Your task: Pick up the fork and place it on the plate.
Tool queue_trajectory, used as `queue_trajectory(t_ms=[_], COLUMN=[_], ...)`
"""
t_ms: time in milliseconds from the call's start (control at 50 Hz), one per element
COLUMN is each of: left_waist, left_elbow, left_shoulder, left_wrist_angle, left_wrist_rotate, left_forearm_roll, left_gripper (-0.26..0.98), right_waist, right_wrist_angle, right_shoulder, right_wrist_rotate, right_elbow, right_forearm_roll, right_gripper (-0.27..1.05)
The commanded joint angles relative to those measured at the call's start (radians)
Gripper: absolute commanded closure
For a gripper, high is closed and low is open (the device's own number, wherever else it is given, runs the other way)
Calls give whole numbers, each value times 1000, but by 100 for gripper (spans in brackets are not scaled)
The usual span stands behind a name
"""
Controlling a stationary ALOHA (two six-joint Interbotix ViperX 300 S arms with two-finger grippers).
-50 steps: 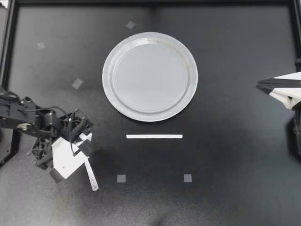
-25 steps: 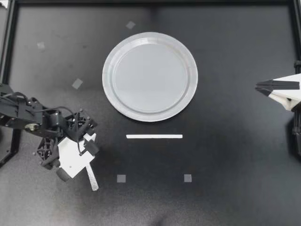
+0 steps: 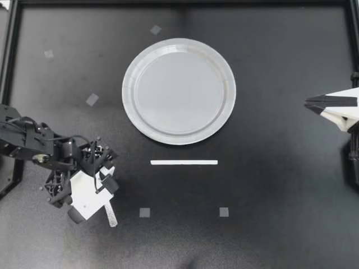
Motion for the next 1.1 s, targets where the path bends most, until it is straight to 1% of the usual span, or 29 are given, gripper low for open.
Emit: queue_trajectory(t_ms=[0,160,600,920,980,1080], left_waist=[2,2,2,2,2,2], left_elbow=[-9,0,6,9,6,3], left_shoulder=[-6,3,8,17,8,-8], left_wrist_angle=[-9,-23,-25,-15,-8,-5], left_wrist_rotate=[2,3,3,5,5,3], left_forearm_roll=[-3,-2,3,3,3,3], left_gripper=[14,16,37,39,42,55], right_waist=[-5,-5,-5,-5,-5,-5], right_wrist_angle=[-5,-5,-5,-5,-5,-5], right_shoulder=[6,5,5,5,5,5], right_wrist_rotate=[0,0,0,0,0,0], right_elbow=[-12,-11,-12,-12,-12,-12], right_forearm_roll=[3,3,3,3,3,3], right_gripper=[88,88,88,88,88,88])
